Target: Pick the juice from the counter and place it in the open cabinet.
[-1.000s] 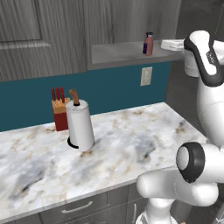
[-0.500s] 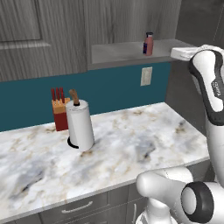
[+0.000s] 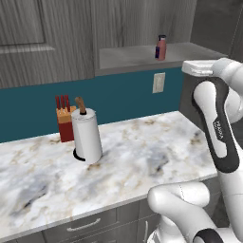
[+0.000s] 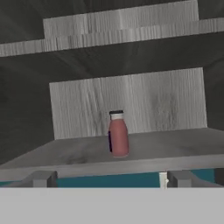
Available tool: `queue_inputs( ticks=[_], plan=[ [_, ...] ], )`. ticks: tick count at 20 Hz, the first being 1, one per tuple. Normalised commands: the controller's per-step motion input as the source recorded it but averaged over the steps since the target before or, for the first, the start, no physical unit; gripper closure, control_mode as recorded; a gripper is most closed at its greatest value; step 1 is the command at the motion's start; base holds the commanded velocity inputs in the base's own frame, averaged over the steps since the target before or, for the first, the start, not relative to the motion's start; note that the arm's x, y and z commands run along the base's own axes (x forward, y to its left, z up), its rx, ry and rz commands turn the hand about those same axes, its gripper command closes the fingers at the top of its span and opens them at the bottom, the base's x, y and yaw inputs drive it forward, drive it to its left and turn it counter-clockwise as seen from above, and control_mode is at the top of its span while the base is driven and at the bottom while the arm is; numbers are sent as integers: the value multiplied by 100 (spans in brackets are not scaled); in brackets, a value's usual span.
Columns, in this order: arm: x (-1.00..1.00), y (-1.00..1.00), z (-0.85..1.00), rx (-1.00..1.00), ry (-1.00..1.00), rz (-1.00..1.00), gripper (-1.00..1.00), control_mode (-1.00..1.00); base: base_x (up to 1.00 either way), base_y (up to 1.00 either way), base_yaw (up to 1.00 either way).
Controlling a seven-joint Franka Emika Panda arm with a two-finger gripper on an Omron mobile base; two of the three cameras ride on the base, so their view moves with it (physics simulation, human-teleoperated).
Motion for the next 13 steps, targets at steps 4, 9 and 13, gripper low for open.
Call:
queue_inputs(
  ticks=[4,9,13],
  plan=[
    [-32,24,-4,-4,4,-6,-100,-100,0,0,0],
    [-24,18,-6,-1,6,-10,-100,-100,0,0,0],
    [-47,6,-9,0,2,-10,-100,-100,0,0,0]
  ],
)
